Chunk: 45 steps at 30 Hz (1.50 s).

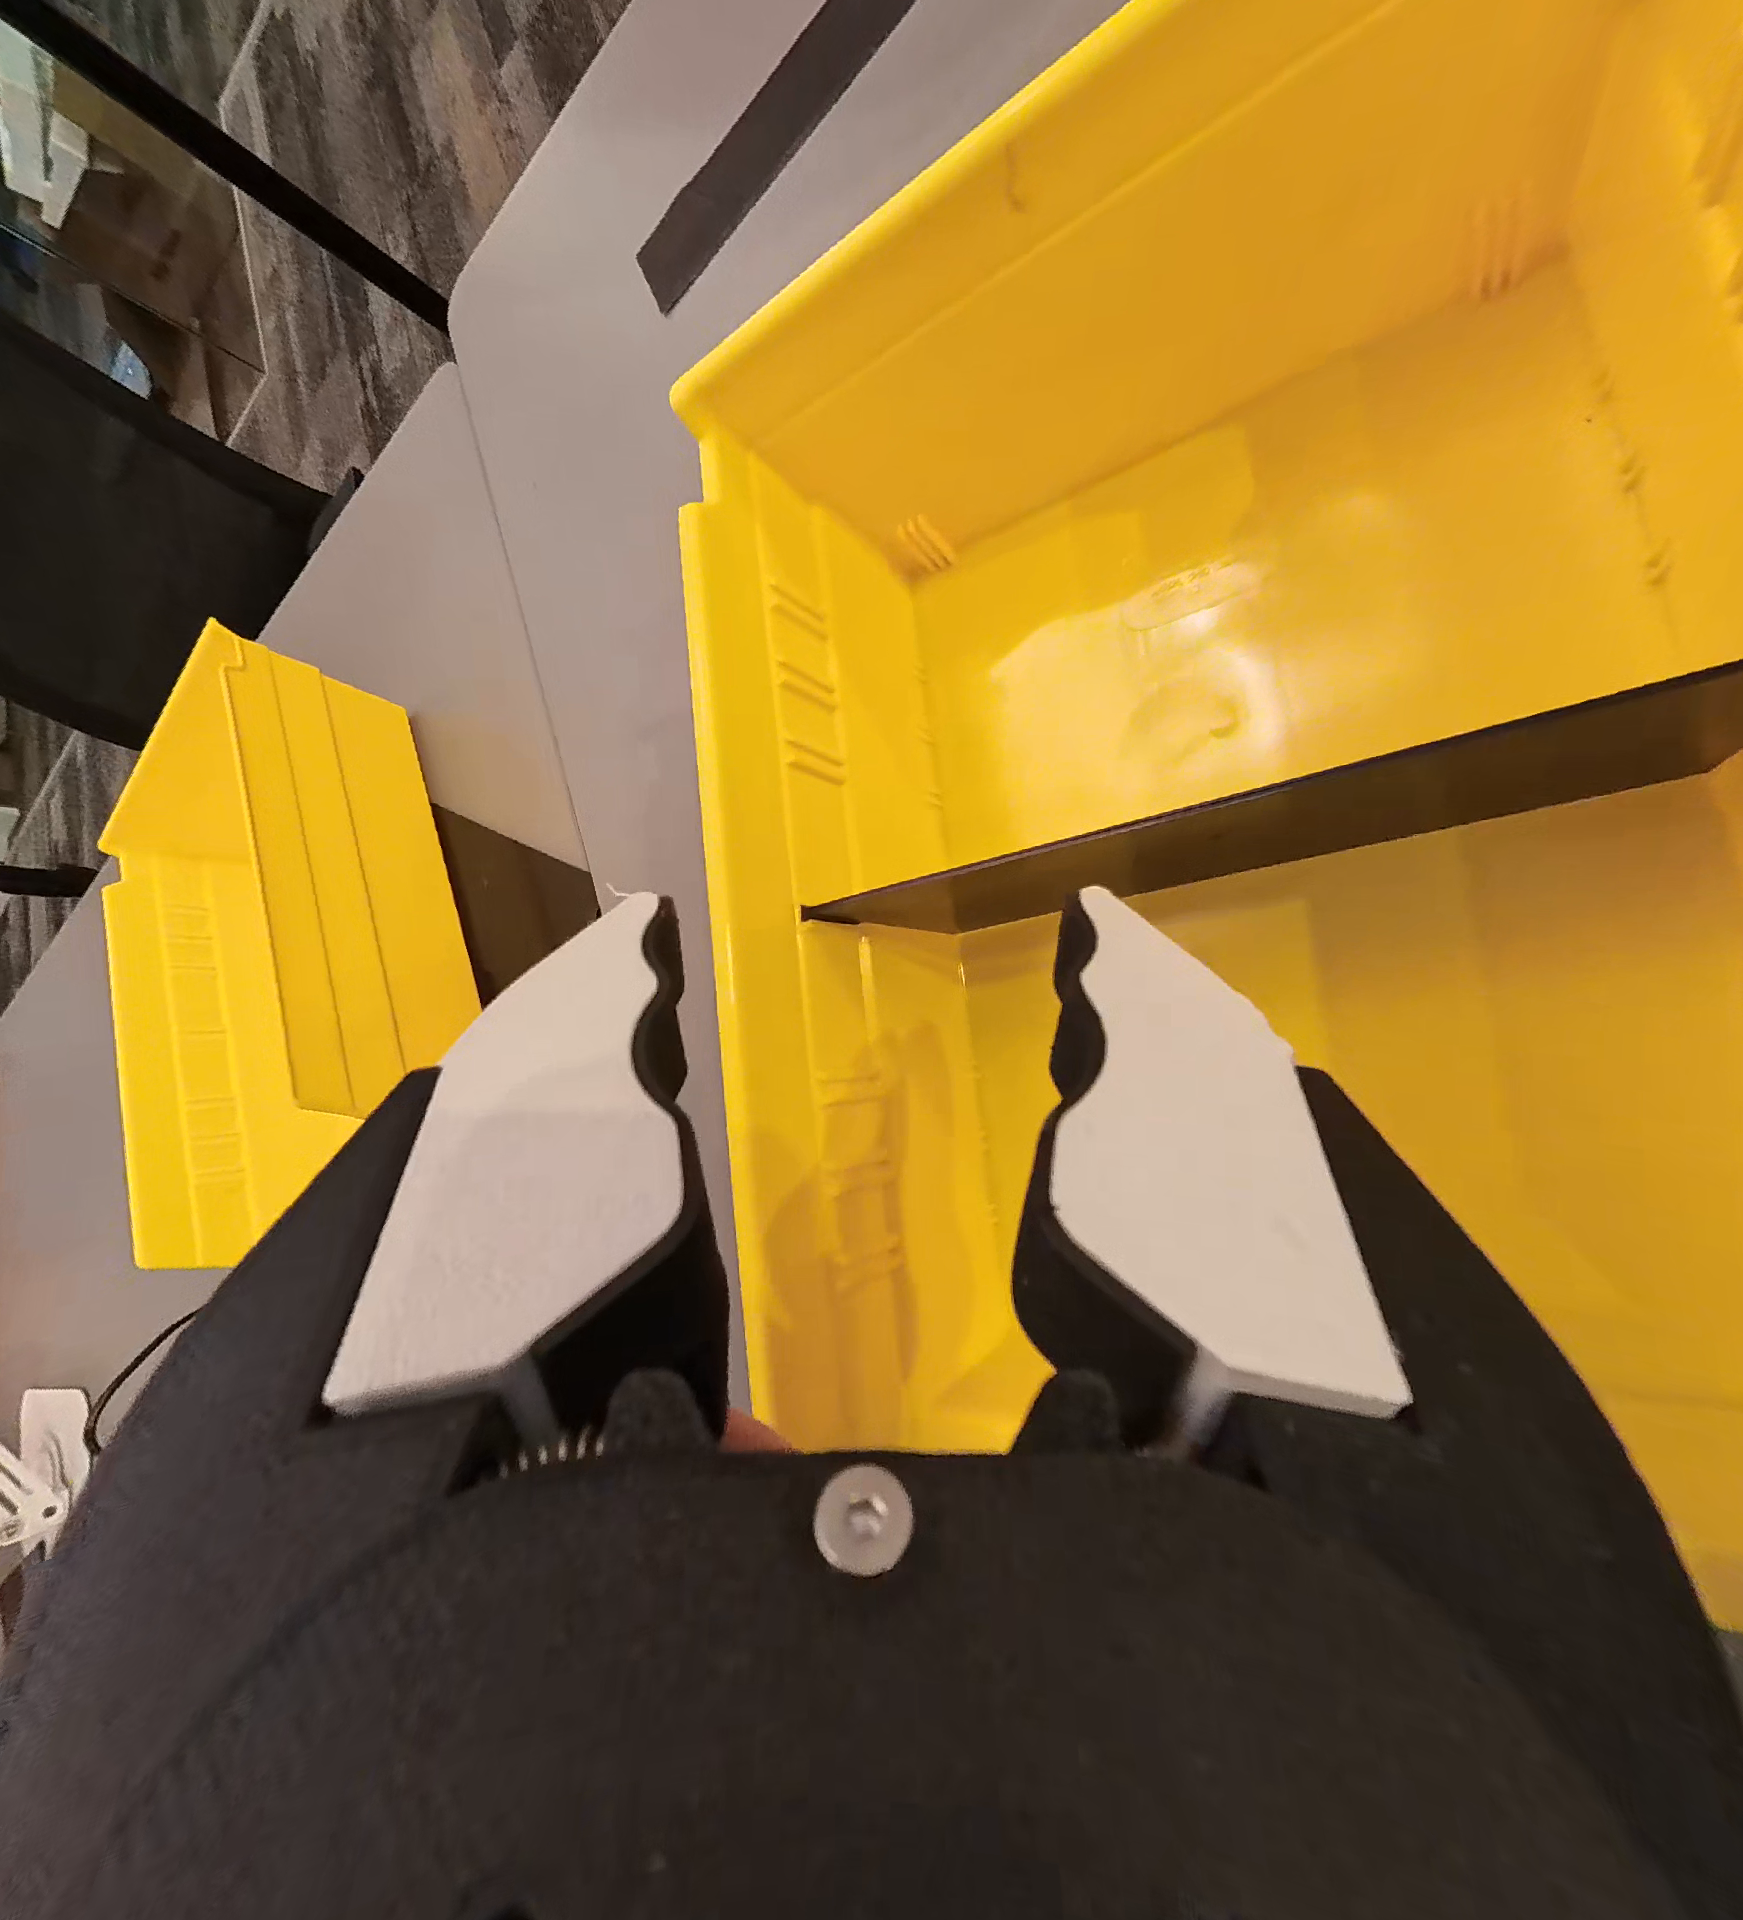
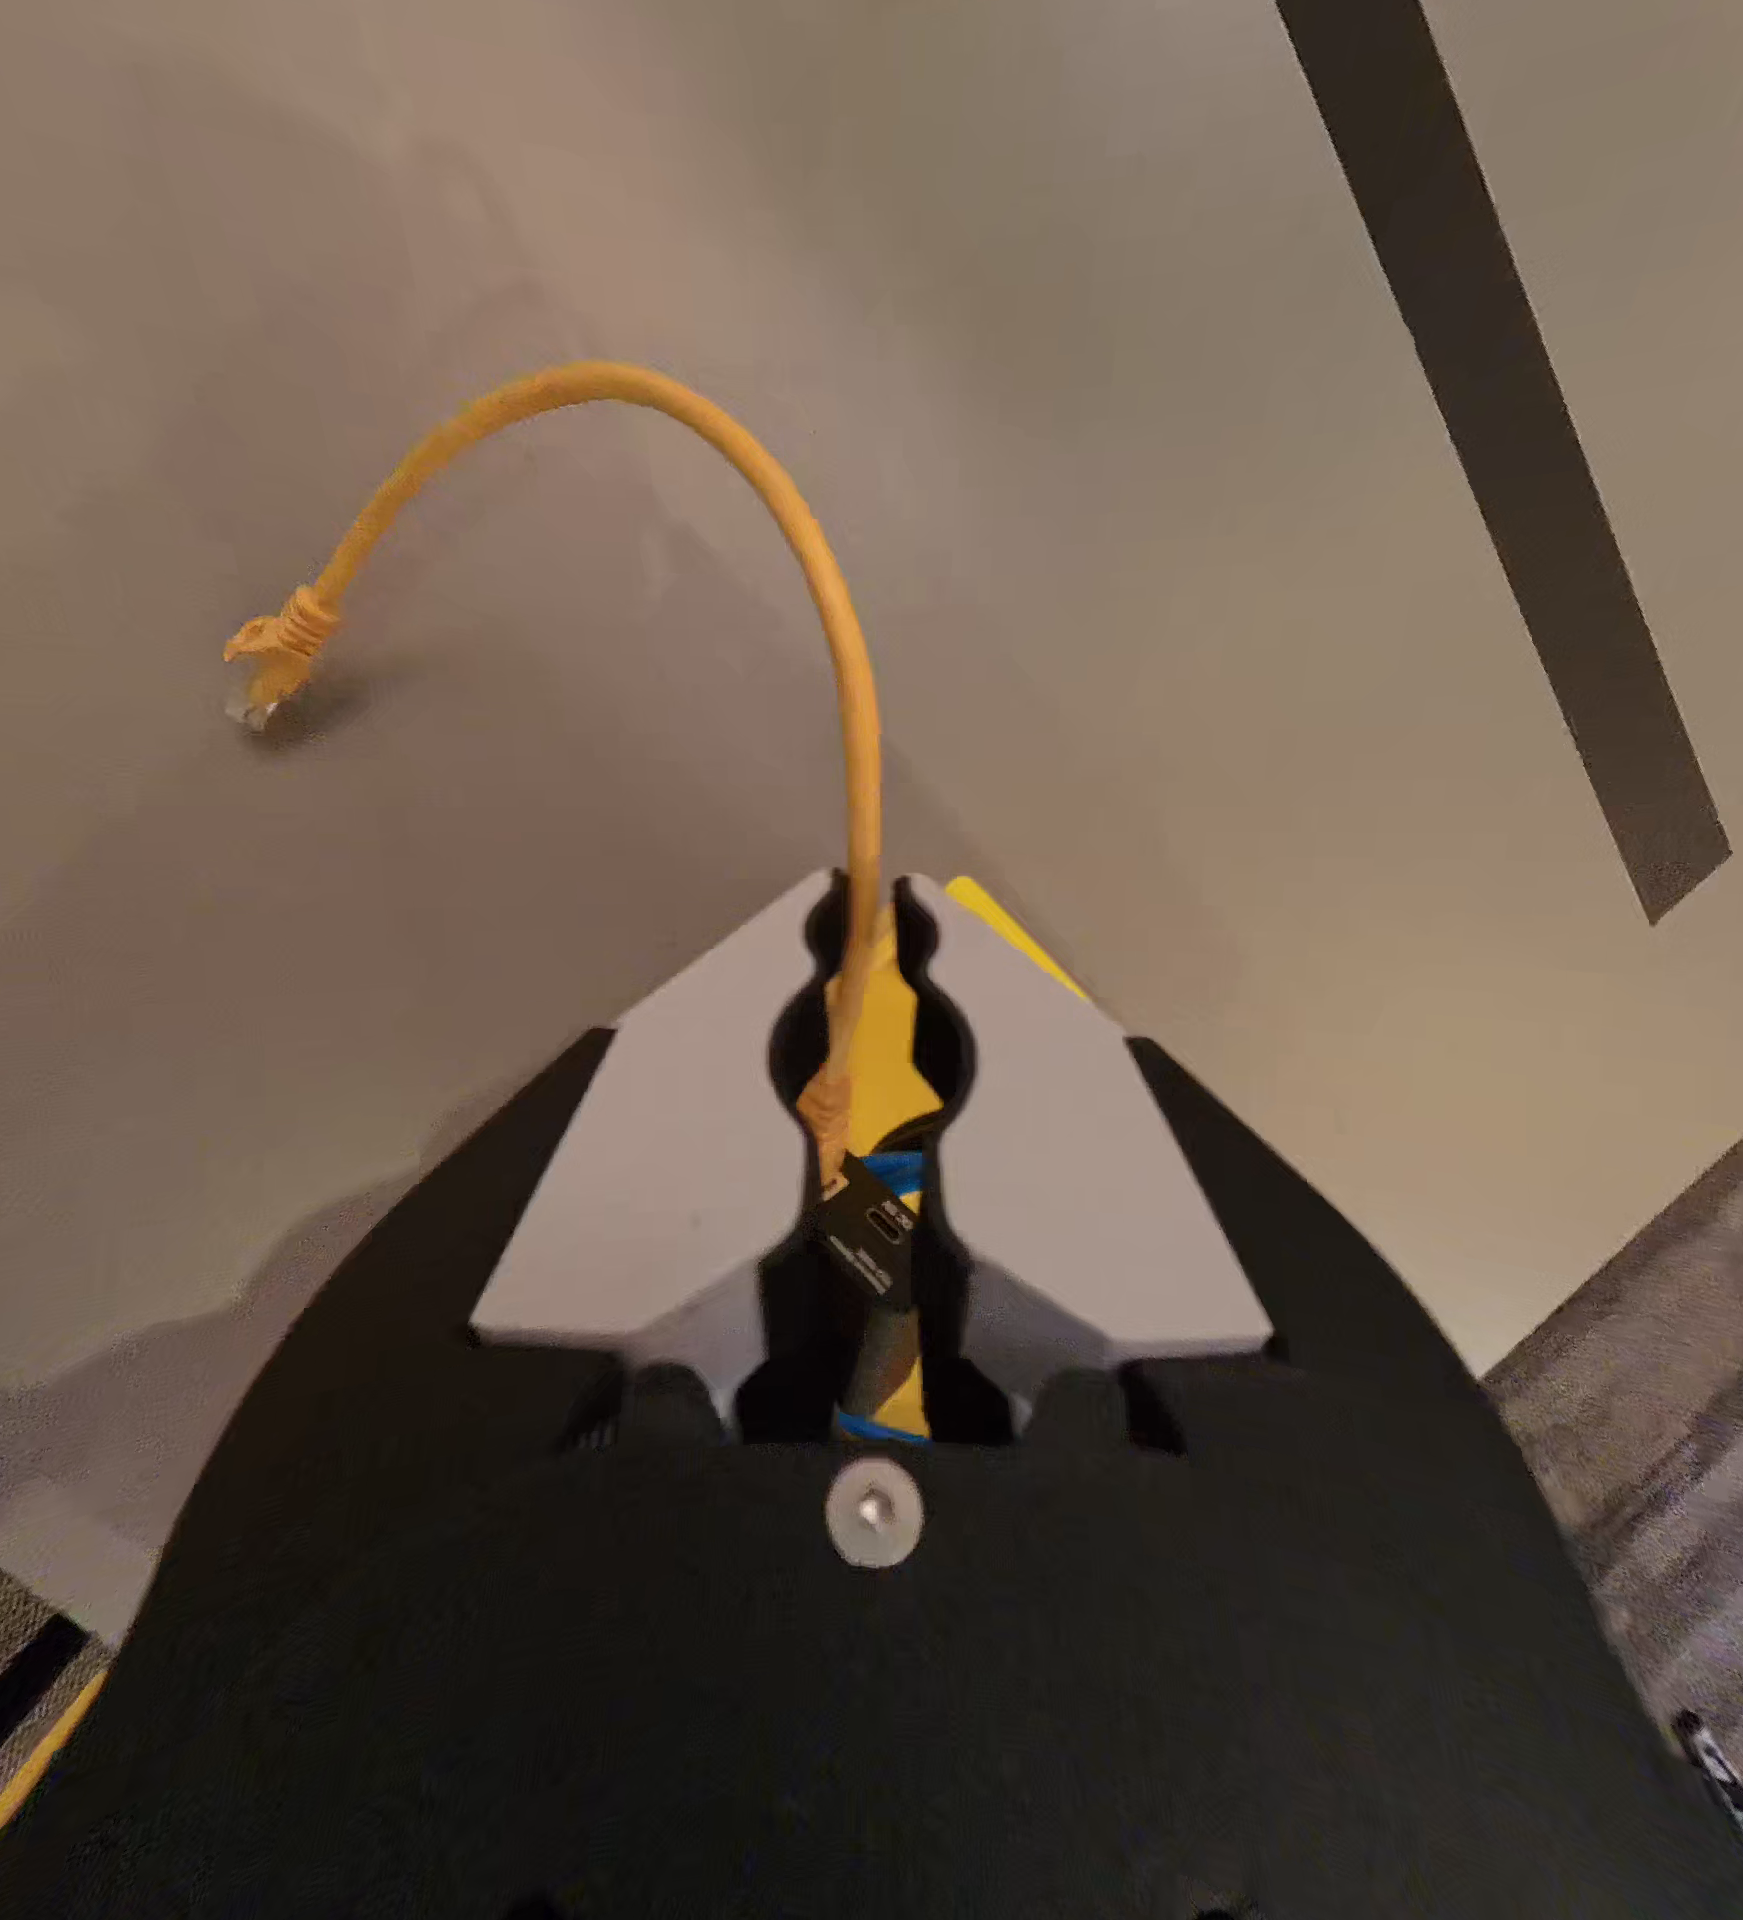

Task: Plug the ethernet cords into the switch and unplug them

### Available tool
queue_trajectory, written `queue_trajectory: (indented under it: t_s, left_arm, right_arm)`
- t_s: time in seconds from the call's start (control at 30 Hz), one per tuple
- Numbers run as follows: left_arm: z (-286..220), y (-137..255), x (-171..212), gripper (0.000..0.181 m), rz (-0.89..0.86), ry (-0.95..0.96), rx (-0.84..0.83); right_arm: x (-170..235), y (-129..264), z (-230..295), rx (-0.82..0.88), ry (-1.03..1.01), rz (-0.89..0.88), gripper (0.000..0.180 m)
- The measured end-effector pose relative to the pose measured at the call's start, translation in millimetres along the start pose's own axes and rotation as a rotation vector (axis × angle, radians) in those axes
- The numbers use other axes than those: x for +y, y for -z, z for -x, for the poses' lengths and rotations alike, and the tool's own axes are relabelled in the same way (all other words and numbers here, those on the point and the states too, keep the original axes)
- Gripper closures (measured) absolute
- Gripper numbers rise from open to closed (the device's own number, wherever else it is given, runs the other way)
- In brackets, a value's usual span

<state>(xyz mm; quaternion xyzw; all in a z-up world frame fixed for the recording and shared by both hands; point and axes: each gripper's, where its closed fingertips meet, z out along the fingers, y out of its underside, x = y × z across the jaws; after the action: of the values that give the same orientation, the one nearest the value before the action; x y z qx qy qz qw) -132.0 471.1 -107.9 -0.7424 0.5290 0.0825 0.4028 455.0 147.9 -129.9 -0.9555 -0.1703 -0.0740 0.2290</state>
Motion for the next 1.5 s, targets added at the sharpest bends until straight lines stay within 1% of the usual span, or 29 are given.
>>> queue_trajectory:
  t_s: [0.03,0.1,0.17,0.23,0.3,0.4,0.5,0.63,0.8,0.87,1.0,1.07,1.17,1.23,1.3,1.4,1.5]
  left_arm:
    - [0.3,-0.5,0.3,0.112,0.000,-0.001,-0.002]
    - [-0.1,-2.1,1.1,0.112,0.002,0.000,0.000]
    - [-0.8,-4.4,1.4,0.112,0.005,-0.002,-0.001]
    - [-1.8,-6.0,2.2,0.112,0.013,-0.008,-0.001]
    - [-2.0,-5.8,2.3,0.113,0.014,-0.011,-0.006]
    - [-2.2,-6.4,3.5,0.113,0.016,-0.009,-0.006]
    - [-1.6,-7.6,4.8,0.113,0.021,-0.010,-0.008]
    - [0.2,-6.7,3.5,0.113,0.018,-0.010,-0.016]
    - [2.8,-3.3,2.1,0.114,0.014,-0.015,-0.036]
    - [3.4,-2.8,2.1,0.114,0.011,-0.011,-0.038]
    - [1.5,-6.0,0.5,0.114,0.012,-0.010,-0.032]
    - [-1.1,-7.4,-0.9,0.114,0.014,-0.021,-0.031]
    - [-4.6,-8.8,-0.6,0.114,0.018,-0.028,-0.026]
    - [-4.5,-9.9,1.0,0.114,0.025,-0.030,-0.028]
    - [-4.4,-10.9,2.7,0.114,0.025,-0.024,-0.025]
    - [-5.1,-13.3,5.1,0.114,0.029,-0.025,-0.020]
    - [-5.5,-16.0,6.7,0.114,0.034,-0.027,-0.017]
  right_arm:
    - [-2.9,-2.2,-1.4,0.002,-0.002,-0.022,0.176]
    - [-8.5,-4.3,3.2,-0.032,-0.028,-0.060,0.176]
    - [-23.0,0.4,5.7,-0.056,-0.076,-0.152,0.176]
    - [-39.6,18.4,-0.3,-0.041,-0.143,-0.274,0.177]
    - [-50.9,45.5,-16.0,-0.016,-0.253,-0.422,0.177]
    - [-37.6,74.3,-45.1,0.026,-0.421,-0.577,0.177]
    - [-10.7,84.1,-61.8,0.053,-0.571,-0.688,0.177]
    - [19.5,71.5,-70.9,0.082,-0.695,-0.726,0.177]
    - [48.3,34.4,-75.3,0.143,-0.723,-0.605,0.177]
    - [54.1,22.2,-73.0,0.136,-0.740,-0.593,0.177]
    - [39.0,17.8,-70.6,0.141,-0.703,-0.593,0.178]
    - [20.7,12.0,-68.2,0.124,-0.680,-0.594,0.178]
    - [-19.9,-0.1,-63.8,0.082,-0.630,-0.608,0.178]
    - [-50.1,10.3,-65.3,0.047,-0.622,-0.689,0.178]
    - [-66.0,30.3,-72.3,0.059,-0.620,-0.758,0.178]
    - [-65.9,53.3,-81.3,0.073,-0.639,-0.837,0.178]
    - [-48.9,74.6,-89.5,0.136,-0.661,-0.899,0.178]
